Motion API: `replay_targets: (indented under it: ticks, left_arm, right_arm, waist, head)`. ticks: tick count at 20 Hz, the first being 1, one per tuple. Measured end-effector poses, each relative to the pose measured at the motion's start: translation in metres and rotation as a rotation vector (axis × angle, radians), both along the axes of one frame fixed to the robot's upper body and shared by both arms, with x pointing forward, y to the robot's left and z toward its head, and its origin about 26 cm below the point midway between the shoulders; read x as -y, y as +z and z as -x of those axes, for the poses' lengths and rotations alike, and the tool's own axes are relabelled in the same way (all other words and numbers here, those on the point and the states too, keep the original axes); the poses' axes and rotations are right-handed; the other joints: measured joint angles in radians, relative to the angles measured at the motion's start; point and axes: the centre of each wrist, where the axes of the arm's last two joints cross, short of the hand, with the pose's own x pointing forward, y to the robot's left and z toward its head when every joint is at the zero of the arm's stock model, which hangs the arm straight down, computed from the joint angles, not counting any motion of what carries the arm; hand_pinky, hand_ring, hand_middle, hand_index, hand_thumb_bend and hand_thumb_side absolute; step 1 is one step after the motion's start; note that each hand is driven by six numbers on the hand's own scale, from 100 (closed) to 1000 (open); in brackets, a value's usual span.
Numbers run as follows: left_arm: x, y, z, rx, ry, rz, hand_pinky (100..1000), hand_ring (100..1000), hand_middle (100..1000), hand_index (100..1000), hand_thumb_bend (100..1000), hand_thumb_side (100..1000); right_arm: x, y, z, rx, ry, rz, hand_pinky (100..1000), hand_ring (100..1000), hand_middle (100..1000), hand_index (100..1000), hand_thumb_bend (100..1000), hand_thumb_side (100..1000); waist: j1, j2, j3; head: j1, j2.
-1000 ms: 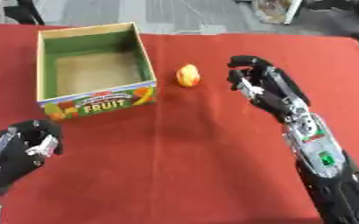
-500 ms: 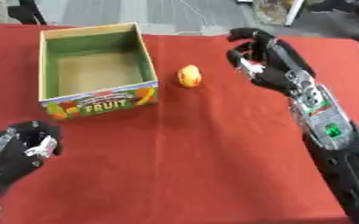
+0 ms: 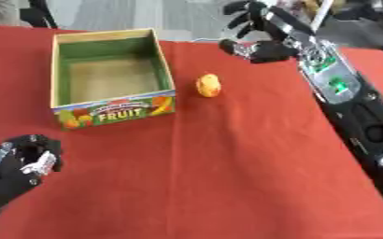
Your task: Pick up objects on the table and place them in the box.
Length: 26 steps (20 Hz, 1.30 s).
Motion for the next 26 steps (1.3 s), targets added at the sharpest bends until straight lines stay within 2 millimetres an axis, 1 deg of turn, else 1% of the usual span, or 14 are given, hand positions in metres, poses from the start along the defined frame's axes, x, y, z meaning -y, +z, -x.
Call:
replay_targets:
  ticks: [5,10,16,17,18,24,26]
  left_arm:
    - [0.003,0.001,-0.001,0.002,-0.022,-0.004,506,480,494,517,150,352]
    - [0.005,0.0,-0.001,0.0,-0.037,-0.008,505,480,493,517,152,352]
    - [0.006,0.0,-0.001,-0.001,-0.043,-0.009,505,479,492,517,153,352]
    - [0.006,0.0,-0.001,-0.001,-0.043,-0.009,505,479,492,517,153,351]
    - [0.006,0.0,-0.001,-0.002,-0.043,-0.009,505,479,492,517,153,352]
    - [0.006,0.0,-0.001,-0.003,-0.044,-0.009,505,479,492,516,152,352]
    - [0.006,0.0,-0.001,-0.003,-0.045,-0.009,505,479,492,516,152,352]
  right_arm:
    - [0.001,-0.022,-0.019,0.012,-0.086,0.155,773,884,882,923,487,414]
    - [0.005,-0.047,-0.028,-0.015,-0.139,0.261,768,873,872,921,488,424]
    - [0.007,-0.07,-0.03,-0.065,-0.171,0.307,761,865,864,920,484,440]
    - [0.007,-0.073,-0.03,-0.073,-0.173,0.314,760,863,861,920,498,433]
    - [0.006,-0.075,-0.03,-0.08,-0.173,0.321,759,863,861,920,483,441]
    - [0.002,-0.086,-0.03,-0.104,-0.169,0.338,749,844,847,906,478,439]
    - [0.0,-0.089,-0.029,-0.111,-0.167,0.346,735,820,822,888,467,429]
  waist:
    - [-0.004,-0.006,0.023]
    - [-0.005,-0.006,0.035]
    - [-0.003,-0.006,0.036]
    - [-0.002,-0.006,0.036]
    - [-0.001,-0.006,0.037]
    - [0.002,-0.005,0.038]
    - [0.003,-0.005,0.038]
  head:
    - [-0.016,0.0]
    - [-0.029,0.0]
    - [-0.032,0.0]
    - [-0.032,0.0]
    - [-0.032,0.0]
    - [-0.036,0.0]
    - [-0.036,0.0]
